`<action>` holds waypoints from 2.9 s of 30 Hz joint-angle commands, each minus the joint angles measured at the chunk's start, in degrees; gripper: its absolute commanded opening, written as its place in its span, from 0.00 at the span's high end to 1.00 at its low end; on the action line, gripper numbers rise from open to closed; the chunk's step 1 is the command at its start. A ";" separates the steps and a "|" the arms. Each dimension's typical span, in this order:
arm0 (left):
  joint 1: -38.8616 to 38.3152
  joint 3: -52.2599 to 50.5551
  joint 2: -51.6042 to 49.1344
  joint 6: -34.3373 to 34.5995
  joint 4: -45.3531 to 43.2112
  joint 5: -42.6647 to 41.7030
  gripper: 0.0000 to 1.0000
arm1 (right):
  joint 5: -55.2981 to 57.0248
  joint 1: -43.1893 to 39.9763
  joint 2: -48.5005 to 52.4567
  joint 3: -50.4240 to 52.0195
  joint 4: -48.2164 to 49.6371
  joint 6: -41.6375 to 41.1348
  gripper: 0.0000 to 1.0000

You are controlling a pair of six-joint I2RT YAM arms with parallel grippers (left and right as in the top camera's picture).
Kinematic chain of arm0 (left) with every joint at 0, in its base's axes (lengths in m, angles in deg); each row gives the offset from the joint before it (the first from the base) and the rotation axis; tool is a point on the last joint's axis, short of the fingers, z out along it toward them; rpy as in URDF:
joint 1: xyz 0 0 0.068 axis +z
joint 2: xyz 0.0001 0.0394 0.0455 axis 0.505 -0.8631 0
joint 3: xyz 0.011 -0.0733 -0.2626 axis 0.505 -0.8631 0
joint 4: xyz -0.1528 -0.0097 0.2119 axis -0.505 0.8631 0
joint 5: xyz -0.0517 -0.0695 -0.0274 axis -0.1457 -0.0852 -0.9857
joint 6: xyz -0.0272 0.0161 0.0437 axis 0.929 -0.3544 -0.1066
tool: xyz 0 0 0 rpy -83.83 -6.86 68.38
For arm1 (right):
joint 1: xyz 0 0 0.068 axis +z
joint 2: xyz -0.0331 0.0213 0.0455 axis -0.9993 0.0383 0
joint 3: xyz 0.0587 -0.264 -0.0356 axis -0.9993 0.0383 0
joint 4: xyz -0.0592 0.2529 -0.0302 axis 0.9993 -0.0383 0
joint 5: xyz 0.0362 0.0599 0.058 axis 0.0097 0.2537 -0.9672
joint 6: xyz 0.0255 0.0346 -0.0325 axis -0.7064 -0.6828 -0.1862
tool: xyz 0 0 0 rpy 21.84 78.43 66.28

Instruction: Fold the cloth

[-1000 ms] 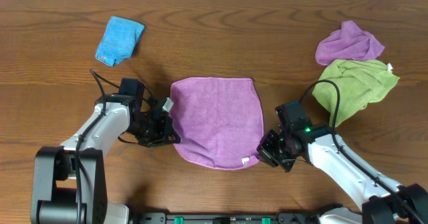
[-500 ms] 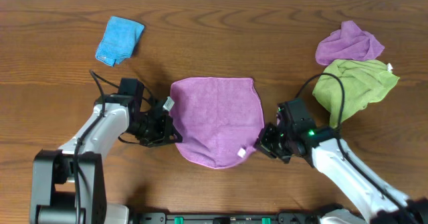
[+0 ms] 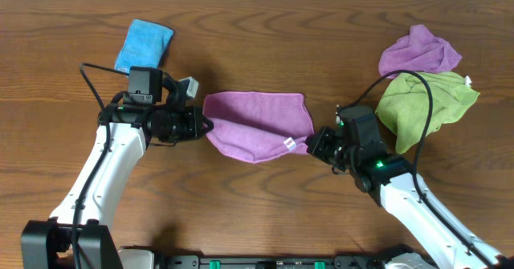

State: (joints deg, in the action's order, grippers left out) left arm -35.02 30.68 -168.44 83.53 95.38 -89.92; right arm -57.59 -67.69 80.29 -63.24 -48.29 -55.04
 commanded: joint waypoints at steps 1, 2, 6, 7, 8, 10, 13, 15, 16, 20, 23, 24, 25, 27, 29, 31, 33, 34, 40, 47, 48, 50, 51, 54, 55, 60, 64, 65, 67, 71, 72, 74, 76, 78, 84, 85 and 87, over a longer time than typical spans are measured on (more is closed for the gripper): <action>0.22 0.63 -1.01 2.89 -2.75 3.04 0.94 | 4.50 0.09 1.57 -0.02 1.75 4.26 0.99; 0.22 0.63 -1.31 3.63 -4.04 3.61 0.94 | 4.94 0.02 2.27 -0.02 2.71 4.79 0.99; 0.22 0.63 -2.73 5.40 -8.59 3.78 0.94 | 5.60 -1.01 5.14 -0.09 6.86 5.70 0.99; 0.20 0.63 -3.04 5.40 -9.25 3.80 0.94 | 5.62 -1.27 5.64 -0.20 7.50 5.77 0.98; 0.20 0.63 -3.37 5.75 -9.92 4.22 0.94 | 5.75 -1.66 6.23 -0.50 8.00 6.34 0.99; 0.20 0.63 -3.91 6.23 -10.73 5.44 0.94 | 6.27 -2.23 7.15 -1.40 8.48 7.61 0.98; 0.20 0.63 -4.37 6.23 -11.34 6.38 0.94 | 7.54 -2.89 7.72 -2.82 8.50 9.40 0.99; 0.22 0.63 -4.52 6.23 -12.24 7.02 0.94 | 8.66 -3.23 8.20 -3.80 8.55 10.51 0.99; 0.22 0.63 -4.61 6.25 -12.94 7.37 0.94 | 8.87 -3.34 8.61 -4.24 8.83 11.10 0.99; 0.20 0.63 -5.27 6.93 -15.85 7.63 0.94 | 8.98 -3.39 10.78 -6.27 9.07 12.20 0.99; 0.17 0.63 -6.40 7.30 -17.22 7.65 0.94 | 8.98 -3.39 12.44 -7.56 9.66 13.42 0.99; 0.17 0.63 -6.84 7.32 -17.66 7.65 0.94 | 8.98 -3.39 13.03 -8.00 10.01 13.84 0.99; 0.17 0.63 -7.28 7.50 -18.18 7.65 0.94 | 9.01 -3.39 13.62 -8.57 10.08 14.12 0.99; 0.17 0.63 -8.09 7.50 -19.47 7.65 0.94 | 9.05 -3.39 14.88 -9.68 10.29 15.17 0.99; 0.17 0.63 -8.70 7.54 -20.92 7.96 0.94 | 9.79 -3.39 16.24 -10.67 10.49 15.76 0.99; 0.17 0.63 -9.46 7.91 -22.56 8.31 0.94 | 10.75 -3.39 17.35 -11.30 10.84 15.91 0.99; 0.17 0.63 -10.45 8.39 -24.35 8.33 0.94 | 11.17 -3.39 18.45 -11.54 11.96 16.28 0.99; 0.17 0.63 -11.02 8.70 -25.24 8.44 0.94 | 11.41 -3.39 18.99 -11.58 12.46 16.39 0.99; 0.17 0.63 -15.17 8.94 -29.05 9.42 0.94 | 12.46 -3.39 23.26 -11.63 16.63 17.22 0.99; 0.17 0.63 -20.33 8.98 -34.14 9.66 0.94 | 13.99 -3.39 28.79 -12.13 21.55 17.29 0.99; 0.17 0.63 -20.98 8.96 -34.60 9.70 0.94 | 14.16 -3.39 29.33 -12.33 22.03 17.88 0.99; 0.17 0.63 -21.90 8.96 -35.39 9.73 0.94 | 14.47 -3.39 30.12 -12.59 22.64 18.53 0.99; 0.17 0.63 -22.32 8.96 -35.80 9.73 0.94 | 14.95 -3.39 30.40 -12.81 22.60 18.75 0.99; 0.17 0.63 -23.10 8.96 -36.72 9.77 0.94 | 15.15 -3.39 30.73 -13.07 22.62 19.67 0.99; 0.17 0.63 -23.17 8.96 -36.72 10.03 0.94 | 15.74 -3.39 30.73 -13.07 22.62 19.69 0.99; 0.17 0.63 -23.17 8.92 -36.81 12.57 0.94 | 16.31 -3.32 30.73 -13.07 22.60 19.80 0.99; 0.17 0.63 -23.17 8.94 -36.89 12.52 0.83 | 16.26 -3.32 30.73 -13.07 22.62 19.78 0.89; 0.17 0.63 -23.17 8.94 -37.00 12.50 0.82 | 16.26 -3.32 30.71 -13.07 22.62 19.78 0.86; 0.17 0.66 -23.15 8.96 -37.07 11.89 0.79 | 16.24 -3.21 30.71 -13.07 22.60 19.76 0.85; 0.20 0.68 -23.12 8.98 -37.11 8.59 0.75 | 15.32 -3.17 30.64 -13.07 22.58 19.74 0.84; 0.20 0.68 -23.08 9.01 -37.13 7.61 0.75 | 15.04 -3.17 30.64 -13.07 22.58 19.74 0.84; 0.20 0.68 -23.02 9.33 -37.16 4.90 0.75 | 14.03 -3.17 30.64 -13.07 22.56 19.74 0.84; 0.22 0.68 -23.02 10.58 -37.13 2.54 0.75 | 13.03 -3.17 30.64 -13.07 22.43 19.63 0.85; 0.22 0.68 -23.02 11.69 -37.46 0.90 0.76 | 12.55 -3.15 30.60 -13.07 22.29 19.50 0.85; 0.26 1.18 -23.02 14.69 -37.88 -2.16 0.78 | 11.32 -3.04 30.45 -13.07 21.70 19.12 0.87; 0.28 1.57 -23.02 15.13 -37.90 -2.97 0.78 | 11.32 -2.97 30.45 -13.07 21.44 19.12 0.87; 0.28 2.69 -22.97 15.91 -37.88 -4.44 0.80 | 11.32 -2.78 30.45 -13.07 20.76 19.15 0.87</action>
State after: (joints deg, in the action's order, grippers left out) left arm -34.97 30.86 -190.86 97.61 57.77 -90.99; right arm -45.83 -70.16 110.49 -75.28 -27.16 -35.89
